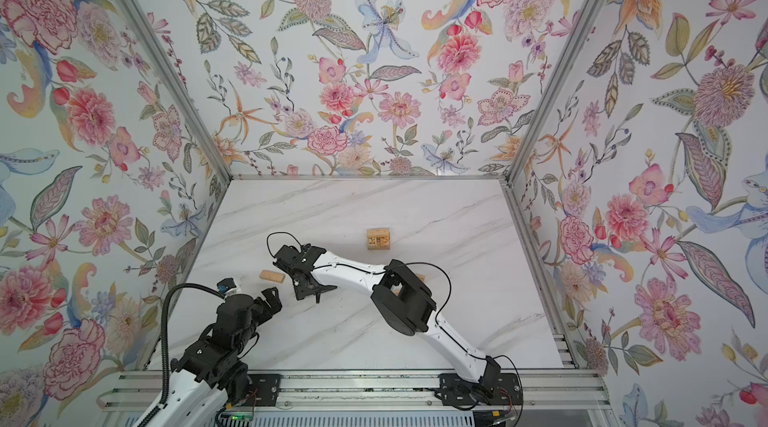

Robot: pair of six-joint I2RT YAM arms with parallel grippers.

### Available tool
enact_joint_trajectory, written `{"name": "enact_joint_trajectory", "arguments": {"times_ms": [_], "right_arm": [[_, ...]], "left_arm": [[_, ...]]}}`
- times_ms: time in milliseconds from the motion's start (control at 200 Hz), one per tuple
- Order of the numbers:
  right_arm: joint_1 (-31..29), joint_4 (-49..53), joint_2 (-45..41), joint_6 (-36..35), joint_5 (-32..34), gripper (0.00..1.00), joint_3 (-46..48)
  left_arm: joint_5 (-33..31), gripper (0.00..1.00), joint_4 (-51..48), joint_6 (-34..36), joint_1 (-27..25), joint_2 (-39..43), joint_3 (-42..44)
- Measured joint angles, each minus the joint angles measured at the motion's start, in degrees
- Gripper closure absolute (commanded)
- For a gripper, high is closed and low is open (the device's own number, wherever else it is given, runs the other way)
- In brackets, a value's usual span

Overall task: Build the wood block tower
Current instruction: 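Lift and carry the plain bar with the right gripper above the engraved bar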

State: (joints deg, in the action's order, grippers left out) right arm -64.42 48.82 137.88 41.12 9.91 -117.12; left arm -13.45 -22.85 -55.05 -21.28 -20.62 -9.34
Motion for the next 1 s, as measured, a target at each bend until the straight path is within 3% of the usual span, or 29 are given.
{"name": "enact_joint_trajectory", "arguments": {"times_ms": [335,736,1001], "right_arm": [[1.62,0.17,-1.86,-2.67,1.49,0.38,1.46],[9.31,0.63,-14.86,-5.03,5.53,0.40,9.18],[14.51,0.35,-16.22,-6.38,6.54,0.41,14.05]], "left_arm": [[1.36,0.01,2.34,0.68,0.02,-1.75,0.02],[3.26,0.01,8.74,2.95,0.02,-11.21,-1.49],[5.81,0.01,13.92,5.46,-0.74,-19.30,-5.84]]}}
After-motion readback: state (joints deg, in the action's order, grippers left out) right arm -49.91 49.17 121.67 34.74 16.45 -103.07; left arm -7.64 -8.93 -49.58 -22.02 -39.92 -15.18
